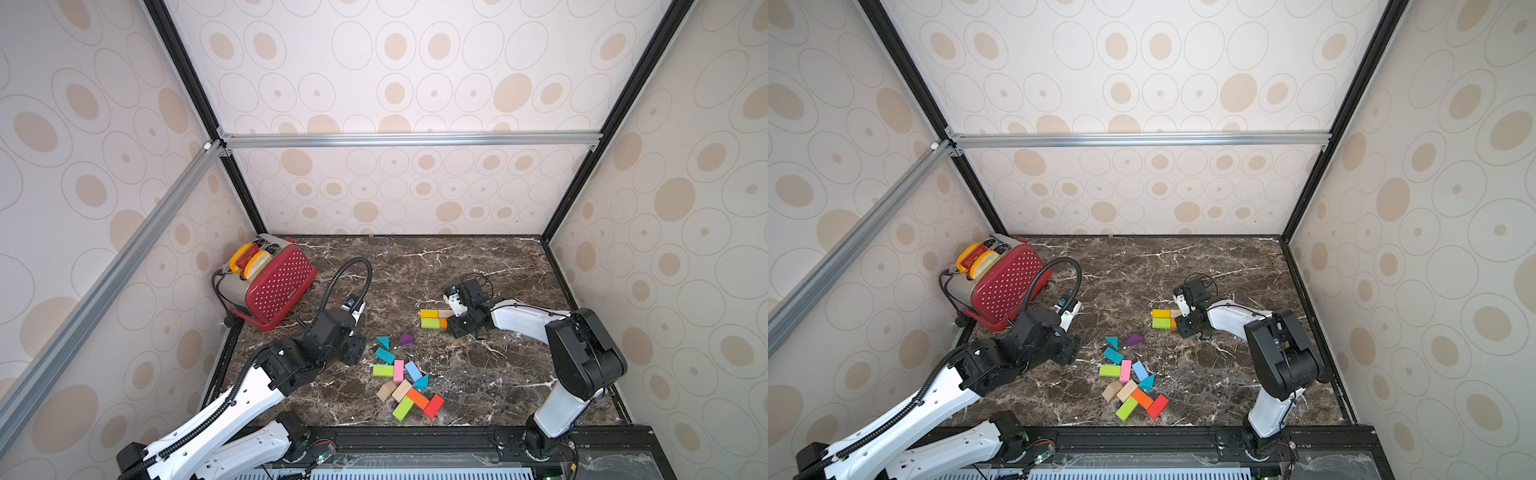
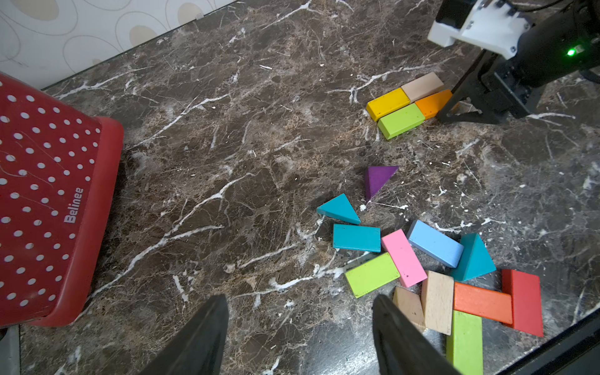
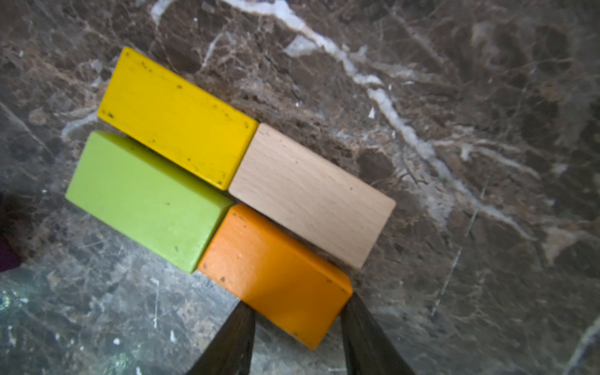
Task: Assemble a piece of candy with building blocks
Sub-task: Assemble the building block at the center of the board, then pick up the building block from the center of the board.
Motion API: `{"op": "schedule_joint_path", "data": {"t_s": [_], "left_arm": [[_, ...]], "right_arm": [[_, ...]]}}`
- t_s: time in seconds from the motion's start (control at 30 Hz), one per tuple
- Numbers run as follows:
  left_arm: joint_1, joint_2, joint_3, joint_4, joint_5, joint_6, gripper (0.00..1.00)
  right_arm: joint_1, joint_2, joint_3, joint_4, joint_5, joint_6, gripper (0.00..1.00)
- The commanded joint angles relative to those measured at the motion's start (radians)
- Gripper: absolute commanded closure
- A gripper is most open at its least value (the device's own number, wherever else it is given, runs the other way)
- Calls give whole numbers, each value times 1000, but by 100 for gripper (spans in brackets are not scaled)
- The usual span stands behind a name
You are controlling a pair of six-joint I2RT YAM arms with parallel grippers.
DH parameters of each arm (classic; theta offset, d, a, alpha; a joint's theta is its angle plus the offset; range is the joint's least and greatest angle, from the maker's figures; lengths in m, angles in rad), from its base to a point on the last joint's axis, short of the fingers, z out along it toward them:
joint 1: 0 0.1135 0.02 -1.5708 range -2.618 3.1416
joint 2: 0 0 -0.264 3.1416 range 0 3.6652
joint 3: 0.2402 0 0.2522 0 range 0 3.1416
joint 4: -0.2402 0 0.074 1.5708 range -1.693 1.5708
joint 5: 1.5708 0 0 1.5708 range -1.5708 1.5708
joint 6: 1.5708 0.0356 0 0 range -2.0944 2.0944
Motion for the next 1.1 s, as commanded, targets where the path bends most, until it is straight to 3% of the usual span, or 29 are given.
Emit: {"op": "schedule_joint_path", "data": {"t_s": [0.0,0.17,0.33,0.43,0.53,0.83,1.07], "left_arm": [[5,2,2,-13,-1,14,29],[6,2,0,-15,-9,12,28],[6,-33,5,-36,-119,-37,28],[6,-81,4,-46,-191,-109,16],[6,-86,31,-90,-223,-167,5],[6,-122,38,-106,-242,-193,1],[6,-129,35,-100,-240,-177,1]], "right_arm": [[-15,35,-1,-45,-4,-21,53],[-14,-8,-6,-60,1,-33,46],[-12,-200,-42,-117,0,38,41],[34,-311,-104,-103,-80,135,41],[149,-349,-107,-128,-79,193,41],[468,-187,17,-154,-4,318,40],[547,-29,85,-167,58,325,40]]}}
